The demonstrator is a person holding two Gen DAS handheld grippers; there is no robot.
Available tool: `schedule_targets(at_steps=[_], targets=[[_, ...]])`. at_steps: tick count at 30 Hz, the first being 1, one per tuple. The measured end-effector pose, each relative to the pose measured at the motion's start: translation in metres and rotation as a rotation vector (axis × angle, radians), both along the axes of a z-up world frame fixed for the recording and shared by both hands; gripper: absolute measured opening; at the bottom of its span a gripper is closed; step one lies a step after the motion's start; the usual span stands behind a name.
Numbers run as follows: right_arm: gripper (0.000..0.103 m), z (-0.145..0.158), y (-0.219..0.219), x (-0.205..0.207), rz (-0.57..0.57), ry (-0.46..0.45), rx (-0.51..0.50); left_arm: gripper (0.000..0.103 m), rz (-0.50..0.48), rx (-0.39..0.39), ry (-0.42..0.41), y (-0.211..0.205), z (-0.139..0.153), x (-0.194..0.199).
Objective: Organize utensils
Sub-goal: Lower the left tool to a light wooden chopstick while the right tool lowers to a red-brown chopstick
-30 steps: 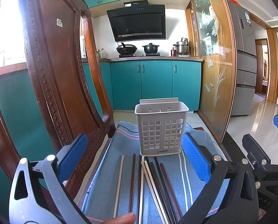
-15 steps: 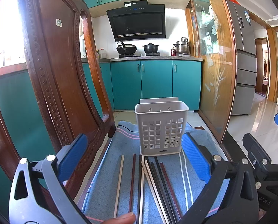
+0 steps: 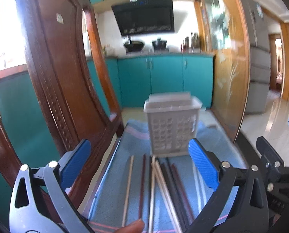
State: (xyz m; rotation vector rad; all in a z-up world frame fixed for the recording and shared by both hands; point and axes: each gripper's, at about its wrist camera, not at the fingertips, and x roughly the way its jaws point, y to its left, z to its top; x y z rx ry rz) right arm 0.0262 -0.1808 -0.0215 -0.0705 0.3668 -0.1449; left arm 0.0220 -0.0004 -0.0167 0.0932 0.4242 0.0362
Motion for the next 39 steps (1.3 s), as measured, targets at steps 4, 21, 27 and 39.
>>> schedule_targets(at_steps=[4,21,27,39], targets=[[0.100,-0.022,-0.015,0.033,-0.016,0.216,0.034,0.100,-0.030,-0.025,0.203,0.010,-0.024,0.028],[0.036,-0.102,0.049,0.145,0.328,0.749,0.287,0.036,-0.059,-0.030,0.509,0.023,-0.044,0.146],[0.016,-0.120,0.067,0.138,0.333,0.789,0.217,0.036,-0.016,-0.044,0.585,0.034,-0.074,0.164],[0.010,-0.106,0.055,0.100,0.335,0.782,0.181,0.036,0.048,-0.004,0.694,0.037,-0.115,0.183]])
